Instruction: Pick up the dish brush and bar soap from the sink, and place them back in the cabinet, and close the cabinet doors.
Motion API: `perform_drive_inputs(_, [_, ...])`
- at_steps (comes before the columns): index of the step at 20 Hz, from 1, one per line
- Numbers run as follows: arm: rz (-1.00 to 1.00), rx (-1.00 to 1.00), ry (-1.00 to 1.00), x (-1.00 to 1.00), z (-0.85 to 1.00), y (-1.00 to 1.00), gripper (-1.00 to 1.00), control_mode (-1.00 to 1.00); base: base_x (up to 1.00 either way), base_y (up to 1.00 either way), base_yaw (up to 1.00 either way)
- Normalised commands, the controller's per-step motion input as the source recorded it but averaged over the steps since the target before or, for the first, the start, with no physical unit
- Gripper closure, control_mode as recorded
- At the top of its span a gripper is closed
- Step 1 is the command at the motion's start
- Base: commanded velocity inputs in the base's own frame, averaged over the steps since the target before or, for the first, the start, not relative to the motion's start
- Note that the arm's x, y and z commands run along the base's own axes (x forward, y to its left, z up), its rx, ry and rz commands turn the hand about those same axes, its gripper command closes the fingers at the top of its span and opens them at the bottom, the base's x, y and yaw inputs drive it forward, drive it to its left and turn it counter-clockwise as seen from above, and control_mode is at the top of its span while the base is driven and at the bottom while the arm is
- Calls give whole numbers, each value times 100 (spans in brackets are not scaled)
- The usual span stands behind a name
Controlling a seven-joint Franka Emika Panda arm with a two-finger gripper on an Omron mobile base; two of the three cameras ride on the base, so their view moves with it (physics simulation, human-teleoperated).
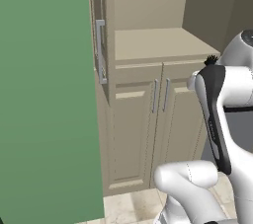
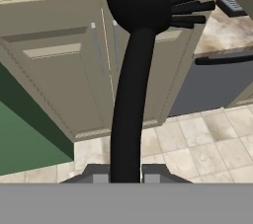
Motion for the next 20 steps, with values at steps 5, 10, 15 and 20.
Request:
perform_drive_inputs(5, [3, 0, -1, 4, 1, 0, 100, -100, 0, 0, 0])
perform_drive_inputs(10, [4, 0, -10, 11, 0, 0, 100, -100, 0, 0, 0])
perform_drive_inputs(15, [2, 0, -12, 24, 0, 0, 100, -100, 0, 0, 0])
perform_drive_inputs(20, [0, 0, -10, 33, 0, 0, 100, -100, 0, 0, 0])
